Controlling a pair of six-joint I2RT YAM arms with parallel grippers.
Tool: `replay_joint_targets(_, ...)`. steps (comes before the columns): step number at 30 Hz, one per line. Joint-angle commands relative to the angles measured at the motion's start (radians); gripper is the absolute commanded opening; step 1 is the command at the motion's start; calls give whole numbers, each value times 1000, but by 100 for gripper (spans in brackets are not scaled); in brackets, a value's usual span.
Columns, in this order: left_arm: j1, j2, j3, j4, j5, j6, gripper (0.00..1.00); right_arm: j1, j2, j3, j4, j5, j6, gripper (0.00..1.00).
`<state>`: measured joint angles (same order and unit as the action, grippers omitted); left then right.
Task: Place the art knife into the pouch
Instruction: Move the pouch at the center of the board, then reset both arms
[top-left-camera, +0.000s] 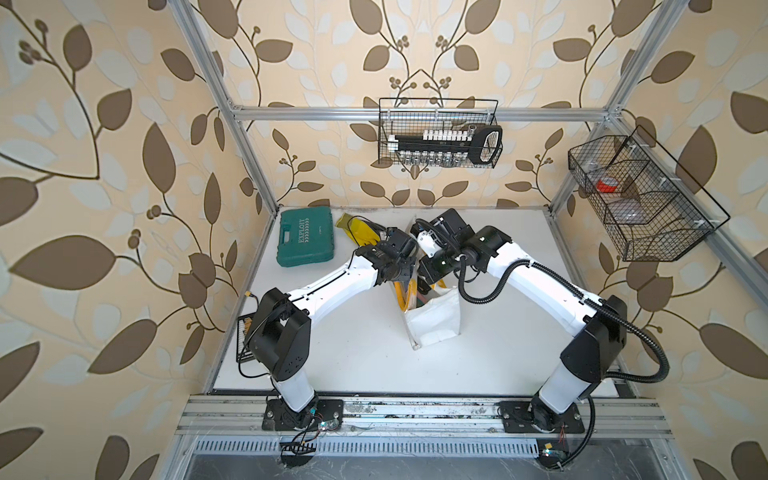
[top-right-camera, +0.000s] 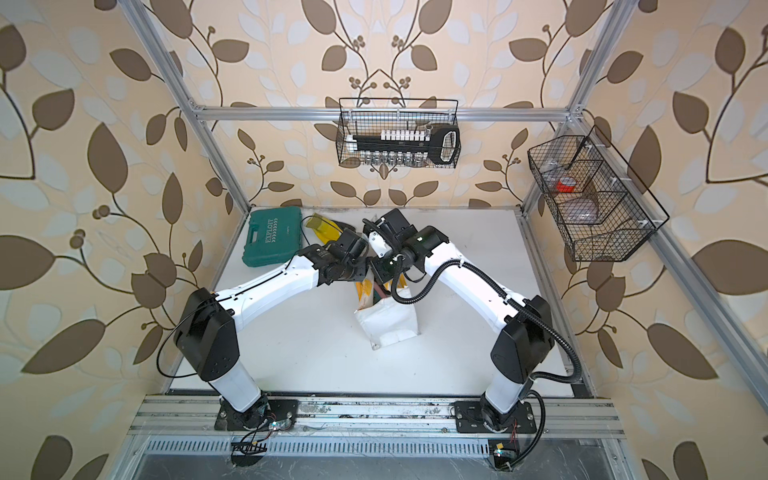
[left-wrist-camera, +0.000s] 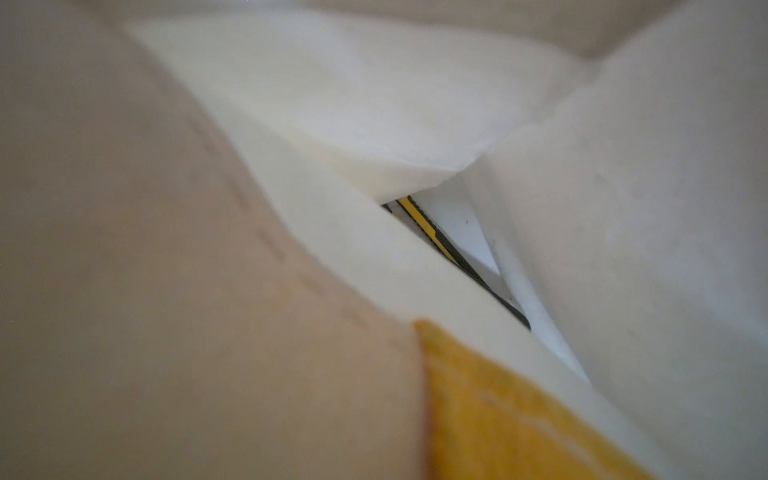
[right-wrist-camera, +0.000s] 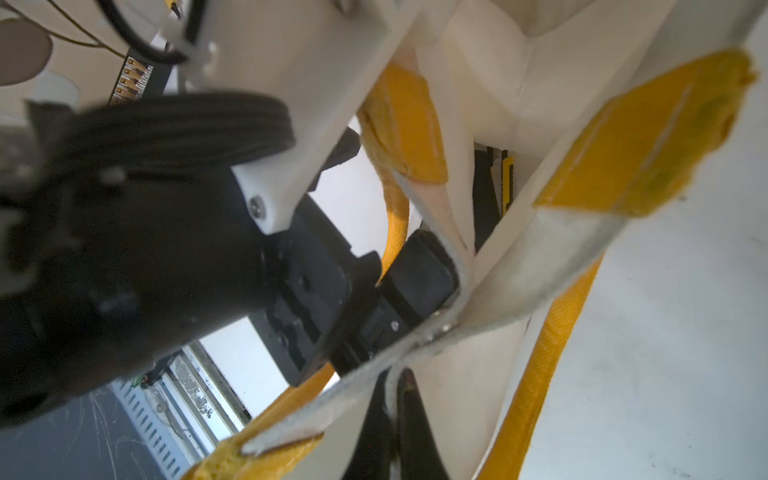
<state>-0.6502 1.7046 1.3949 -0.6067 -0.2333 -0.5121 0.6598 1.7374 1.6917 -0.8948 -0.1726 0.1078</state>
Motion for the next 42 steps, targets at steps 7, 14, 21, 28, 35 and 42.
replay_joint_targets(7, 30, 33, 116, 27, 28, 68, 93, -66, 90, 134, 66, -39, -27, 0)
replay_joint_targets(14, 83, -43, 45, 25, 8, 95, 94, -75, 14, 81, 66, -12, -35, 36)
replay_joint_targets(21, 100, -165, 25, -33, -56, 151, 95, -75, -72, 142, 12, 71, -54, 58)
replay_joint_targets(28, 197, -385, -158, -15, -48, 206, 99, -204, -246, -33, 33, 182, -15, 79)
replay_joint_targets(35, 273, -552, -391, 76, -201, 214, 99, -600, -499, -506, 238, 341, 191, 84)
replay_joint_targets(42, 277, -576, -652, 311, -465, 264, 99, -700, -530, -857, 509, 532, 155, 85)
